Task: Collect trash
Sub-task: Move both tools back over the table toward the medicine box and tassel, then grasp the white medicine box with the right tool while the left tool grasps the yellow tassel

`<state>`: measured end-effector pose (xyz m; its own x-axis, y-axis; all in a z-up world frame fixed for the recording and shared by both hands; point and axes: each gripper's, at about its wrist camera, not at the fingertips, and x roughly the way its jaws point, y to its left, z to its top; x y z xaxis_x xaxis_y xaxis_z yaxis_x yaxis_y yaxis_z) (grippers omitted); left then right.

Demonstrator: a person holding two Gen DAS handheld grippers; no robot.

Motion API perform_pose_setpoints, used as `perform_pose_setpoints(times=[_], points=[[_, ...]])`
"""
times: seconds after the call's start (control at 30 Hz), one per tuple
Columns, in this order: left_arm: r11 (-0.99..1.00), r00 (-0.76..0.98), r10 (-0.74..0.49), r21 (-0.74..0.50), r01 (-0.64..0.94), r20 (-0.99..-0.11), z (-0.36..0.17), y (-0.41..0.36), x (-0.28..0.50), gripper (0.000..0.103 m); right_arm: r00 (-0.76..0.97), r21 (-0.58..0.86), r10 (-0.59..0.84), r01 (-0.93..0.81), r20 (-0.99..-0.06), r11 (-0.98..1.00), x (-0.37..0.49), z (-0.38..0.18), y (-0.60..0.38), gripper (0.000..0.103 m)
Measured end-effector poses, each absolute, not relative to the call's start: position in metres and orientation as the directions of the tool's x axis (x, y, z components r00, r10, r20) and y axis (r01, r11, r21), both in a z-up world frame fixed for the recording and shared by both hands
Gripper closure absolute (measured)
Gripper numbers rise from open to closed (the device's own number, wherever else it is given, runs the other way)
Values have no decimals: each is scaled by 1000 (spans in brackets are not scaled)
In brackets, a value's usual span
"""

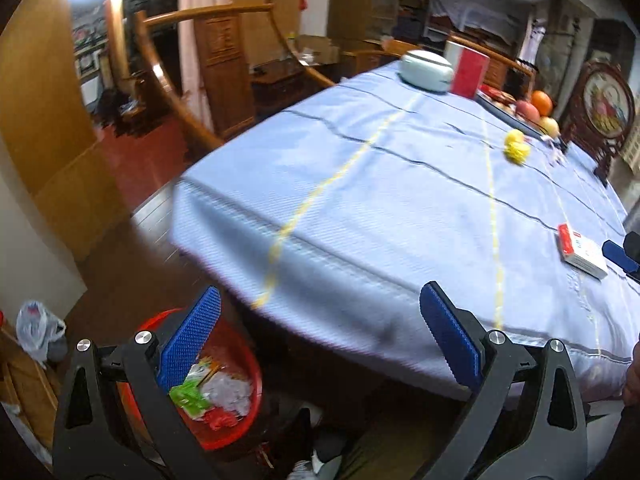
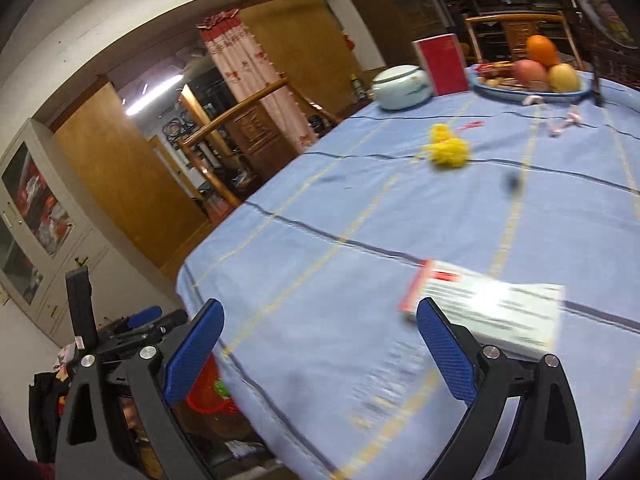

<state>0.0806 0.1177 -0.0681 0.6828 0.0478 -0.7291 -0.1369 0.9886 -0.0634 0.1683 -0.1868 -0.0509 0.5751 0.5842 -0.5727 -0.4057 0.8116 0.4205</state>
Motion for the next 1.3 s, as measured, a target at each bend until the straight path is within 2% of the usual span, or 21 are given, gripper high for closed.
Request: perform_pose_setpoints(times=[0.3, 0.6, 0.93, 0.97, 1.03, 1.07, 1.1, 1.13, 1.3], points=[[999, 675, -1, -37, -39, -738, -63, 62, 126, 7, 577, 324, 485, -364, -657, 873, 178, -61, -245, 7], [999, 656, -19, 4, 34, -755, -61, 14, 173, 7, 490, 109, 422, -546, -763, 831, 204, -68, -217, 6], [998, 634, -28, 17, 65, -772, -65, -5, 193, 7, 457, 73, 408, -590, -790, 804, 229, -79, -214, 7], [998, 632, -31, 15, 68, -775, -65, -5, 195, 7, 452, 88, 415, -586, -790, 806, 230, -79, -217, 9], [997, 624, -41, 10, 77, -780, -65, -9, 203, 7, 445, 107, 404, -556, -799, 824, 238, -82, -224, 30], [996, 622, -47, 9, 86, -782, -64, -13, 209, 7, 452, 129, 400, -520, -797, 844, 243, -82, -232, 46], [996, 622, -49, 11, 93, -781, -63, -17, 213, 7, 466, 134, 385, -484, -797, 865, 247, -82, -238, 68], [995, 624, -50, 17, 100, -780, -62, -22, 218, 7, 487, 148, 362, -423, -795, 894, 253, -83, -250, 74], [984, 639, -56, 66, 165, -767, -52, -64, 257, 7, 515, 197, 350, -328, -783, 924, 262, -85, -272, 72]])
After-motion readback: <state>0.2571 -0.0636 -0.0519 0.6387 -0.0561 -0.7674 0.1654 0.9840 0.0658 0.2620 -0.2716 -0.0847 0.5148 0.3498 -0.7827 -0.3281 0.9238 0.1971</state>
